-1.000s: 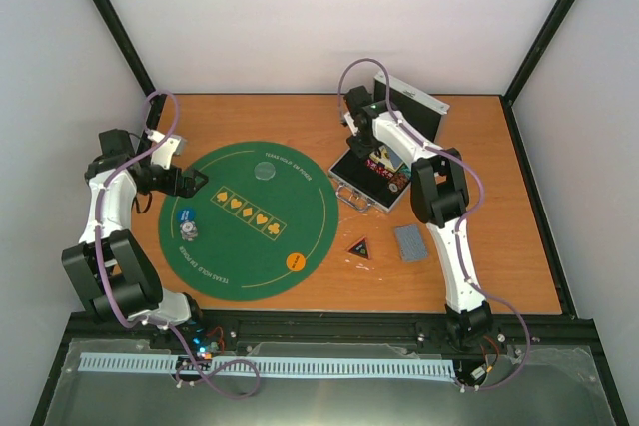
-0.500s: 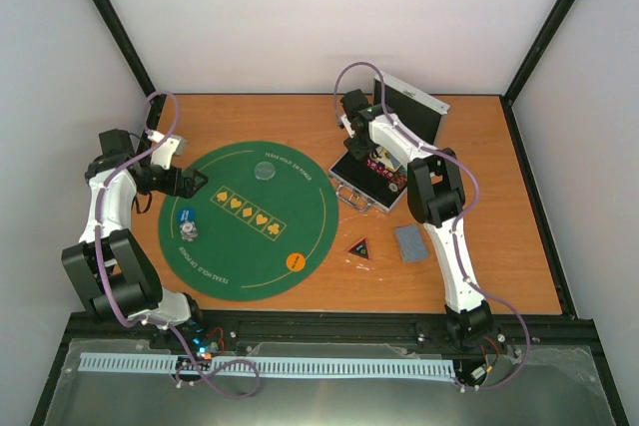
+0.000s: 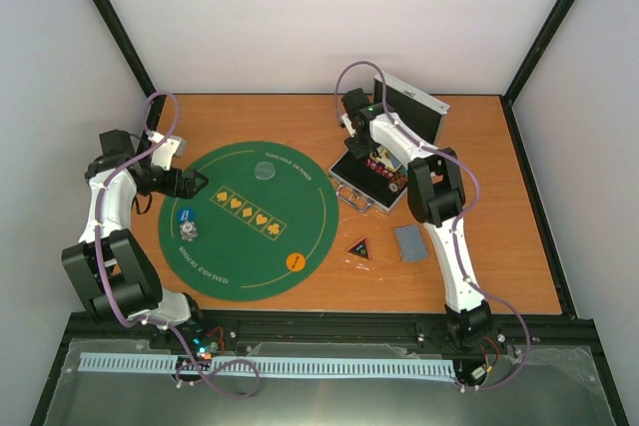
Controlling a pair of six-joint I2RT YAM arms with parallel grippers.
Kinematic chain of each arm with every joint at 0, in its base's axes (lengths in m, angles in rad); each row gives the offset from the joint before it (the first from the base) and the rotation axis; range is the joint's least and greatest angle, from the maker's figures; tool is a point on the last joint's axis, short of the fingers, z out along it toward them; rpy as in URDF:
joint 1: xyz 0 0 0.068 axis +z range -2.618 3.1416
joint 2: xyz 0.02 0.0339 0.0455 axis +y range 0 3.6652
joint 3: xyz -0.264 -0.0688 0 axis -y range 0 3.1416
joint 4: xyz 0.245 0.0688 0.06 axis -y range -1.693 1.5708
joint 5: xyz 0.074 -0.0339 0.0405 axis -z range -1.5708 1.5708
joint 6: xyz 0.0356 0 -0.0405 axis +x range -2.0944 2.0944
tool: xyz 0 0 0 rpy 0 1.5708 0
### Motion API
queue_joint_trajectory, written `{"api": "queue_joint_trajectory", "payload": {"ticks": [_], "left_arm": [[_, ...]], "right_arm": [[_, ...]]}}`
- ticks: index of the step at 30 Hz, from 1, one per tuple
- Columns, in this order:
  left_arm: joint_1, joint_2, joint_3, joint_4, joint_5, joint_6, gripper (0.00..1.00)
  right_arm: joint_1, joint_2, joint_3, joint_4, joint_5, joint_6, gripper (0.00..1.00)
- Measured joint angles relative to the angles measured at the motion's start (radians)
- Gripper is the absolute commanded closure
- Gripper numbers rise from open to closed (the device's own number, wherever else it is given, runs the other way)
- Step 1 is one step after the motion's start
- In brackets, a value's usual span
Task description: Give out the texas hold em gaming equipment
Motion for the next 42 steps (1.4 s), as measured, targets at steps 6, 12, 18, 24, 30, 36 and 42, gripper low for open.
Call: {"api": "queue_joint_trajectory", "payload": {"ticks": [6, 12, 18, 24, 30, 36, 42], "left_arm": [[0.0, 0.0, 0.0, -0.009, 0.002, 0.0, 0.0], [-0.018, -0.009, 0.027, -0.038, 0.011, 0.001, 0.01], [-0.301, -0.019, 0.182, -0.053, -0.048, 0.01, 0.0], [-0.724, -0.044, 0.258, -0.02, -0.156, 0.082, 0.0], [-0.919, -0.028, 0.26, -0.02, -0.237, 0.132, 0.0], [-1.018, 0.014, 0.26, 0.009, -0.343, 0.156, 0.25], [-1.019, 0.016, 0.259, 0.077, -0.389, 0.169, 0.34]], "right_arm": [[0.0, -0.068, 0.0, -0.034, -0.046, 0.051, 0.97], [0.0, -0.285, -0.053, -0.032, -0.22, 0.147, 0.97], [0.016, -0.508, -0.295, 0.051, -0.548, 0.275, 0.97], [0.059, -0.634, -0.576, 0.206, -0.83, 0.455, 0.97], [0.103, -0.75, -0.753, 0.354, -0.975, 0.616, 0.97], [0.117, -0.811, -0.843, 0.504, -1.068, 0.733, 0.97], [0.119, -0.811, -0.854, 0.55, -1.088, 0.769, 0.97]]}}
